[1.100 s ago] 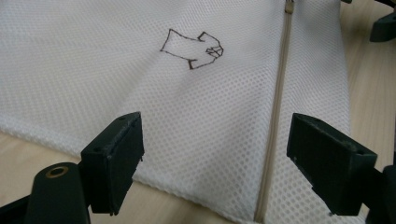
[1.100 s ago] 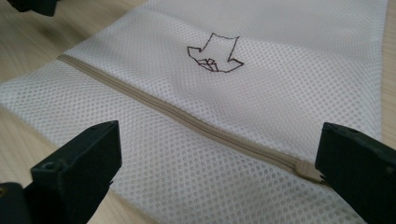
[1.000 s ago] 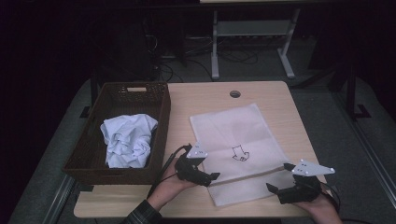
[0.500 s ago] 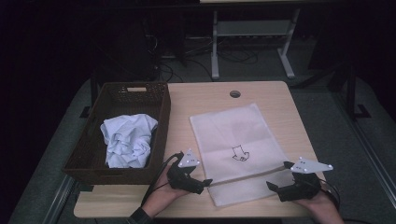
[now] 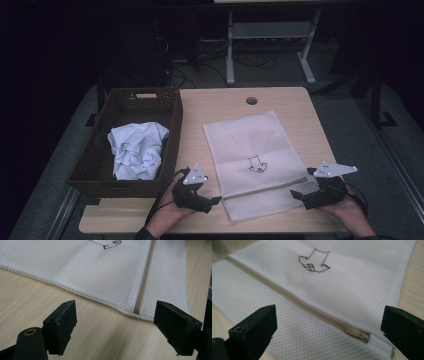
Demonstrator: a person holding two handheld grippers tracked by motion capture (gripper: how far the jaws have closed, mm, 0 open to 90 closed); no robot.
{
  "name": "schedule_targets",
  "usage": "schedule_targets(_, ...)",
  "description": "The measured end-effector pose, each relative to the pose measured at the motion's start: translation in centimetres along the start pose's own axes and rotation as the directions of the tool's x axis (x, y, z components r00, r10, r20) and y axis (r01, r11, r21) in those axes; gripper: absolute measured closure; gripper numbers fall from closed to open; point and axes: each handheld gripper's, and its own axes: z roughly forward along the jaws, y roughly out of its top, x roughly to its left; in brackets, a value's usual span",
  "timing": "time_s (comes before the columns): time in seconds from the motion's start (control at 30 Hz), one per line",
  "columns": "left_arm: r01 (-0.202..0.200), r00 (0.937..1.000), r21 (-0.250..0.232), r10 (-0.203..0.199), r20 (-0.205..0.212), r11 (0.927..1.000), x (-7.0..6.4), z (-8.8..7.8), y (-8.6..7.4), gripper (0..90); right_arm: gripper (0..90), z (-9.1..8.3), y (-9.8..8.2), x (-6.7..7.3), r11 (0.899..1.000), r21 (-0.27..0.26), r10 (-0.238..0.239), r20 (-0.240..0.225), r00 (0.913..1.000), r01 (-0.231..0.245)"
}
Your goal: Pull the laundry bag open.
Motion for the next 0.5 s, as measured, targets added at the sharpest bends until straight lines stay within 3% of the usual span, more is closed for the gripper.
schedule_targets(0.1, 0.0, 1.0, 0.002, 0.0, -0.005, 1.0, 0.1, -0.1, -0.1, 18.0, 0.0, 0.0, -0.1, -0.4, 1.0, 0.012, 0.01, 0.006, 0.9999, -0.01)
schedule_targets(0.23, 0.006, 0.9999, -0.007, -0.006, -0.015, 1.0, 0.3, -1.0, -0.7, 18.0, 6.4, -0.2, -0.3, -1.2, 0.999, 0.032, 0.002, 0.014, 0.9999, -0.003)
schedule_targets(0.5, 0.013, 0.9998, -0.007, -0.013, -0.018, 0.9999, 0.6, -1.1, -1.0, 18.0, 13.6, -0.2, -1.1, -2.5, 0.997, 0.079, 0.018, 0.015, 0.9997, -0.019)
